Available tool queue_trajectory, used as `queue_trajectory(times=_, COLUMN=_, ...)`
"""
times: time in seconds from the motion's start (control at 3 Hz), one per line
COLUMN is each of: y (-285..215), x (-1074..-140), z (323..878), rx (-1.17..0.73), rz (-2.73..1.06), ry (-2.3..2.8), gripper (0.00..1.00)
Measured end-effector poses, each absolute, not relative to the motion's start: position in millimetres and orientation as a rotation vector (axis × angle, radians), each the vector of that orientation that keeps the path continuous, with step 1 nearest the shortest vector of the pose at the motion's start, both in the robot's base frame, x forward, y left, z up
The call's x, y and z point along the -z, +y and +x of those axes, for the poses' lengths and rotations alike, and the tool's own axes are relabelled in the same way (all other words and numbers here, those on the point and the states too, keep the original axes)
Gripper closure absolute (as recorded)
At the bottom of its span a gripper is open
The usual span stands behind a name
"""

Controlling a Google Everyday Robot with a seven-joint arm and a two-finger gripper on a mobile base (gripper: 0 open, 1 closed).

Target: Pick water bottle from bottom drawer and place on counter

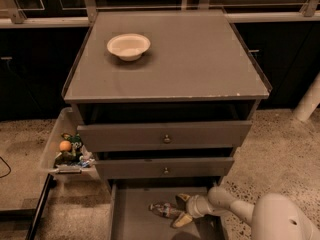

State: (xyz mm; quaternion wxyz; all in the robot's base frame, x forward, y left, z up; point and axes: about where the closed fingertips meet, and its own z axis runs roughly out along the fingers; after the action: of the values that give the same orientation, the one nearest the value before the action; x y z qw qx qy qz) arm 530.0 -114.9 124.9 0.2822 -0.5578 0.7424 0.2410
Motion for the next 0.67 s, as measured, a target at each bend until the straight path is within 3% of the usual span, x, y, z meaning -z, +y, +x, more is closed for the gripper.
queue_trajectory(times=0.67, y=-114.8, x=-124.9, z=529.9, rx=-0.646, rz=-1.494, ry=1.988, gripper=0.66)
